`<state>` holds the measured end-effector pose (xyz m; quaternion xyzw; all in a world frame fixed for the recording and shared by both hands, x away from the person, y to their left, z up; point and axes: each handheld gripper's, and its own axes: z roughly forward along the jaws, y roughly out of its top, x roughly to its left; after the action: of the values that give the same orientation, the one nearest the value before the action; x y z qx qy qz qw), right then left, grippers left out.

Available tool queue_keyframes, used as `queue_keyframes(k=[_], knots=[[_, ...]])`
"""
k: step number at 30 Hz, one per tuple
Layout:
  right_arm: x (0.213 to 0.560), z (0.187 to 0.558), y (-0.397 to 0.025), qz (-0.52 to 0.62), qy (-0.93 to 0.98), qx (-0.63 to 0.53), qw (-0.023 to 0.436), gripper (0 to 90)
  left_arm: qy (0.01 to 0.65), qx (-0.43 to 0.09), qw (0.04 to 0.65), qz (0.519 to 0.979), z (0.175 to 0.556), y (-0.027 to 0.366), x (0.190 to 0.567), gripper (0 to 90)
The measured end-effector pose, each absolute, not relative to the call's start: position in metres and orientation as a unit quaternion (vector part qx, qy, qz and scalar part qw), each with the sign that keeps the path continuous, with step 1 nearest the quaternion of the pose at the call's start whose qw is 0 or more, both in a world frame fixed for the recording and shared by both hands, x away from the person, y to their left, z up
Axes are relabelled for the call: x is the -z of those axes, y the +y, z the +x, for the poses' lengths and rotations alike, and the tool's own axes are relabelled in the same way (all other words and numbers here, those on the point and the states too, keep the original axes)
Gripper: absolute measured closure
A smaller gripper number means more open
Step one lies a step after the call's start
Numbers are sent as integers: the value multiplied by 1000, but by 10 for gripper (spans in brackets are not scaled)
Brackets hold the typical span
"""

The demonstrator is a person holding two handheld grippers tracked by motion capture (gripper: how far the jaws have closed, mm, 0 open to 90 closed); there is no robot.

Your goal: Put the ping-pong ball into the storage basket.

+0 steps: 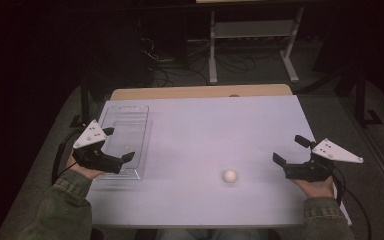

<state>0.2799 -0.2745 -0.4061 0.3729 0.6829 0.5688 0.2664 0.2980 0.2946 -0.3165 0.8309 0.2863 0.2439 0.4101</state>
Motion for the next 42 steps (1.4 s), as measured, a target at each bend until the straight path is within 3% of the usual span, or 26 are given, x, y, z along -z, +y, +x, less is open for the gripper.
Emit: queue_keyframes(k=[42], knots=[[407,280,-276,379,687,-563,257,0,219,-208,368,879,323,251,288,0]])
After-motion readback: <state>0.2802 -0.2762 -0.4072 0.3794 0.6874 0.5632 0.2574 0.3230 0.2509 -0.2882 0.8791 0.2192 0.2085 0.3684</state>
